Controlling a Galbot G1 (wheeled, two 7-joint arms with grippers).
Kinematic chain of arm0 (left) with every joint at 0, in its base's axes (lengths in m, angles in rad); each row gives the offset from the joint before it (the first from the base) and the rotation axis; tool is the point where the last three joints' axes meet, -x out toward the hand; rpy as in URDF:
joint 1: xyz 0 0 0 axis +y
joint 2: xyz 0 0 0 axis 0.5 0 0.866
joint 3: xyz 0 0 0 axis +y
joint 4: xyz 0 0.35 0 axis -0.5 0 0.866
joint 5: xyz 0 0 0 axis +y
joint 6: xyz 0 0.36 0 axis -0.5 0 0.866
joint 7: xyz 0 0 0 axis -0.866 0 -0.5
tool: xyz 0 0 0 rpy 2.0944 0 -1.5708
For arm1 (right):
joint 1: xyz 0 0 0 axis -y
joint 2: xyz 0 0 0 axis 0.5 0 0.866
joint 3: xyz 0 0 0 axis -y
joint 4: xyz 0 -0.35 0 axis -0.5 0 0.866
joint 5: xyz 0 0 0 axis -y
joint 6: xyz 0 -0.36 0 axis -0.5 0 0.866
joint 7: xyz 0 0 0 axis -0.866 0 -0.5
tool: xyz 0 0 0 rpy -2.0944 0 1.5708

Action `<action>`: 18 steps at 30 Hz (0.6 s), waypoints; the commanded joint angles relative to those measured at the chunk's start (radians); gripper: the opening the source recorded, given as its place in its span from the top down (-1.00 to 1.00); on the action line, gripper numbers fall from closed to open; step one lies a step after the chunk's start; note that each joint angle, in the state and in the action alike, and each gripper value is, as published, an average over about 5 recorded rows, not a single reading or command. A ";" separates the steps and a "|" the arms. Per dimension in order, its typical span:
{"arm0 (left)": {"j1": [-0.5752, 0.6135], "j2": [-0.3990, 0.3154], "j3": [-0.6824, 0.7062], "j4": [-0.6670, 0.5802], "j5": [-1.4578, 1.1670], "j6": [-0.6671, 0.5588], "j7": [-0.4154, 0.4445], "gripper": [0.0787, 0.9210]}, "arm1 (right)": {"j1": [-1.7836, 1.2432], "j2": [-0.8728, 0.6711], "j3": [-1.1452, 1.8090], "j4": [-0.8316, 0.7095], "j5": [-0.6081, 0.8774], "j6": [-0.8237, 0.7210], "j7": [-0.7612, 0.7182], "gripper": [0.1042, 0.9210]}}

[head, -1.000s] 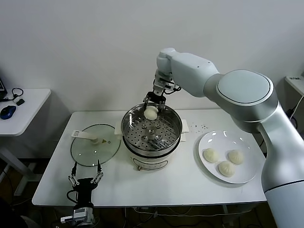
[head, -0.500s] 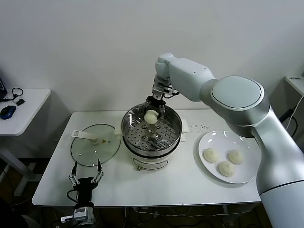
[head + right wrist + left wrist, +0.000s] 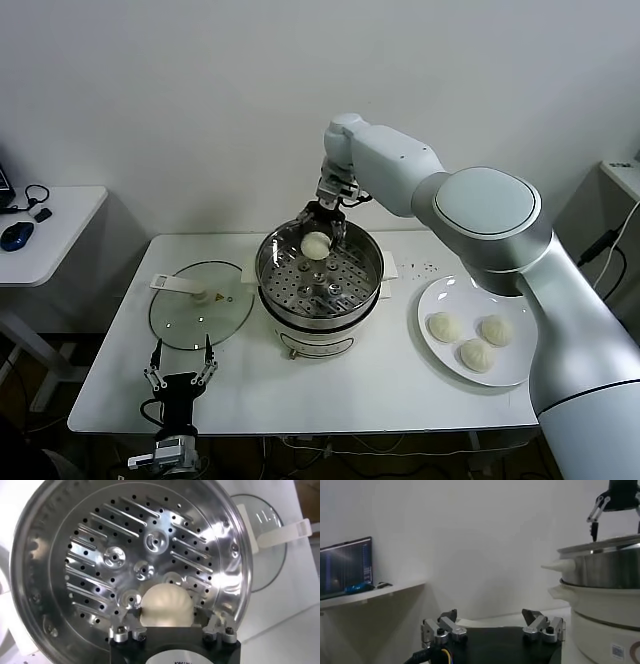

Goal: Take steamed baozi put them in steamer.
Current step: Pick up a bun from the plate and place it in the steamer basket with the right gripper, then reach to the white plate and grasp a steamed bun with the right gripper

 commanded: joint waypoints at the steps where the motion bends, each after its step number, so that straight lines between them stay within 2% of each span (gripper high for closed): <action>1: 0.000 -0.049 0.000 -0.002 0.000 0.000 0.000 -0.77 | -0.003 0.004 0.018 -0.023 -0.020 0.049 0.005 -0.75; 11: 0.003 -0.049 0.000 -0.012 0.002 0.007 0.001 -0.77 | 0.081 -0.056 -0.013 0.044 0.011 0.049 -0.003 -0.76; 18: 0.006 -0.049 0.000 -0.016 0.004 0.010 0.002 -0.77 | 0.179 -0.116 -0.089 0.103 0.156 0.049 -0.061 -0.76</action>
